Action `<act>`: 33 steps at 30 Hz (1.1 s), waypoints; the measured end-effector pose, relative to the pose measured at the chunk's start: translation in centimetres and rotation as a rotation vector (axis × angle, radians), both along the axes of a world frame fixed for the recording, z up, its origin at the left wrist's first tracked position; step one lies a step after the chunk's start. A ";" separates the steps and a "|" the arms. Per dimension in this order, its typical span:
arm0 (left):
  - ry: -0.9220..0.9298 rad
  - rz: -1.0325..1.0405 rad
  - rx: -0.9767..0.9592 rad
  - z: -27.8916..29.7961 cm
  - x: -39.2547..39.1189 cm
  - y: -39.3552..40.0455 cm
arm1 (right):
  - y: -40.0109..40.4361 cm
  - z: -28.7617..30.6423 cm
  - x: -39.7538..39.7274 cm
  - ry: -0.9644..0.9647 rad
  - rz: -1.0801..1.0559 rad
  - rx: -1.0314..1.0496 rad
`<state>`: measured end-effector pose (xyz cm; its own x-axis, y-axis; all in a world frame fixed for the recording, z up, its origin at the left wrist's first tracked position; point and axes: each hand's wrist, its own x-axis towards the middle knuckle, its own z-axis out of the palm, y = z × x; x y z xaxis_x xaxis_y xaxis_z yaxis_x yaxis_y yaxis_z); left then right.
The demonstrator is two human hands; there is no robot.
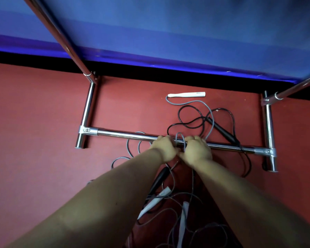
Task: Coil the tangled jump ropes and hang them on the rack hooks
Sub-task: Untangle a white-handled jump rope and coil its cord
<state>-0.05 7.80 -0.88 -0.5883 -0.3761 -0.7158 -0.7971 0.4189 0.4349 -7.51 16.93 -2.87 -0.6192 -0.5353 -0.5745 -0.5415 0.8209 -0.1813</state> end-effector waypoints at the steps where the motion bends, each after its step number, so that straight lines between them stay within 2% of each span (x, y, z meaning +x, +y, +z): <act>1: 0.007 0.021 0.015 -0.1 0.2 0.0 | 0.0 -0.1 0.2 -0.002 -0.050 -0.026; 4: 0.036 0.079 0.023 0.6 0.9 -0.4 | 0.1 0.1 0.4 -0.059 -0.151 -0.081; 7: 0.049 0.063 0.000 2.6 1.4 -1.7 | 1.1 2.0 -0.1 -0.148 -0.145 -0.081; 11: 0.049 -0.078 -0.048 7.4 1.8 -3.1 | 2.4 7.0 -0.8 -0.170 0.036 -0.025; 14: 0.133 -0.127 -0.095 12.3 1.7 -3.1 | 2.9 12.3 -1.1 -0.131 0.131 -0.038; 23: 0.525 0.098 -0.020 27.2 6.6 1.7 | 8.0 27.6 0.8 -0.147 -0.183 -0.462; 27: 0.672 0.187 -0.119 33.2 10.0 4.5 | 9.6 33.9 3.8 -0.168 -0.317 -0.726; 30: 0.735 0.272 -0.126 36.1 12.5 6.4 | 11.0 37.6 6.9 -0.245 -0.404 -0.909; 33: 0.820 0.374 -0.049 37.7 14.7 8.5 | 12.3 40.5 10.0 -0.355 -0.457 -1.037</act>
